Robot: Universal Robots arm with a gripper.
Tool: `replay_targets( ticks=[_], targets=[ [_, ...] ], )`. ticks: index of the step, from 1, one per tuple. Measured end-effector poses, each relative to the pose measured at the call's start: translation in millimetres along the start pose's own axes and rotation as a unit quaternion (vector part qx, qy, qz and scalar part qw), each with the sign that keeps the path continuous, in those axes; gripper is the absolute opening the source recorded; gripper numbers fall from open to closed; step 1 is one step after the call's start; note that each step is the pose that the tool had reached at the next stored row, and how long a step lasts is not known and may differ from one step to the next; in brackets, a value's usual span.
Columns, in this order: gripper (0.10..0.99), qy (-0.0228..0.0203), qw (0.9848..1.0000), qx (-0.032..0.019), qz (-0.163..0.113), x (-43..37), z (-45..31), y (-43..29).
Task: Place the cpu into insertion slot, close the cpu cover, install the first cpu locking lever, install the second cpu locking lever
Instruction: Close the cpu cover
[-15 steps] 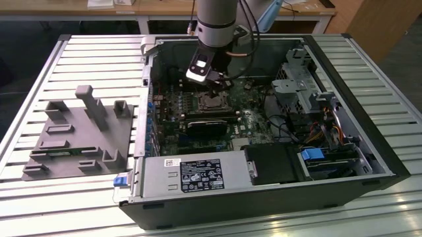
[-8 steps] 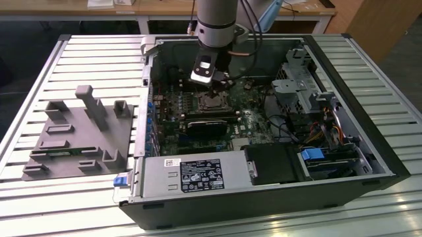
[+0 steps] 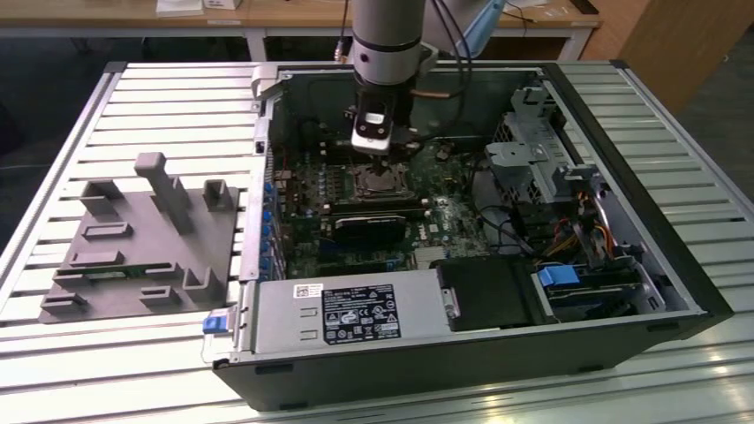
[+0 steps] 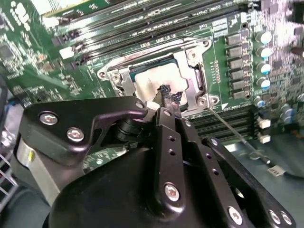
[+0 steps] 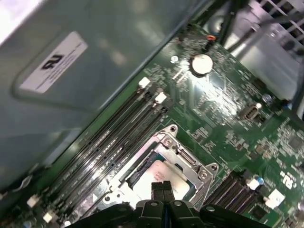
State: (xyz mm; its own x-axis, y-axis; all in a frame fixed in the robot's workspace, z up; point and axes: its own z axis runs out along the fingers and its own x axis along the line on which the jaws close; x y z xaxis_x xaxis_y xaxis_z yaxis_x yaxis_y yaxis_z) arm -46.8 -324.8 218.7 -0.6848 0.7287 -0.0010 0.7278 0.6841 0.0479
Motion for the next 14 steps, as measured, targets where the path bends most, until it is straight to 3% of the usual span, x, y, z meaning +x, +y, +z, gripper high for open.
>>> replay_targets(
  ticks=[4,7,10,14],
  targets=[
    [0.106,0.0017,0.9993,0.0000,-0.036,0.0,0.1,0.0],
    [0.106,0.0031,0.9979,0.0000,-0.064,0.0,0.2,0.0],
    [0.106,0.0044,0.9959,-0.0001,-0.091,0.0,0.3,0.0],
    [0.106,0.0061,0.9919,-0.0001,-0.127,0.0,0.5,0.0]
  ],
)
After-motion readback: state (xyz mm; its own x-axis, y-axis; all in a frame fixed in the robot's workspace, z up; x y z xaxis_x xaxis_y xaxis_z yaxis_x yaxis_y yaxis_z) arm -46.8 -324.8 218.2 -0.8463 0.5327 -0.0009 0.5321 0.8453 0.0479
